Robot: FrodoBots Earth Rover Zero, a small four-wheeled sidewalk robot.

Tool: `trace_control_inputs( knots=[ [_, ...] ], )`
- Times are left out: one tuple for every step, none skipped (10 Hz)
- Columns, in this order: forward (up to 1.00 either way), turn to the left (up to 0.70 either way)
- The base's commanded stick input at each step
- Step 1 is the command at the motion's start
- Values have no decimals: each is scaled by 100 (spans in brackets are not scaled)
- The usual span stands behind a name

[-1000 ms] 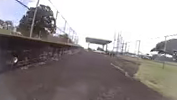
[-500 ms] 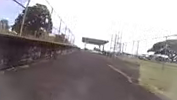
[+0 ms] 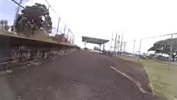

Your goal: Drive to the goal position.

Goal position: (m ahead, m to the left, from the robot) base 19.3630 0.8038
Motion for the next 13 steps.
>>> trace_control_inputs(
  knots=[
    [100,0],
    [100,0],
    [100,0],
    [100,0],
    [100,0],
    [100,0],
    [100,0],
    [100,0],
    [100,0],
    [100,0],
    [100,0],
    [100,0],
    [100,0]
  ],
)
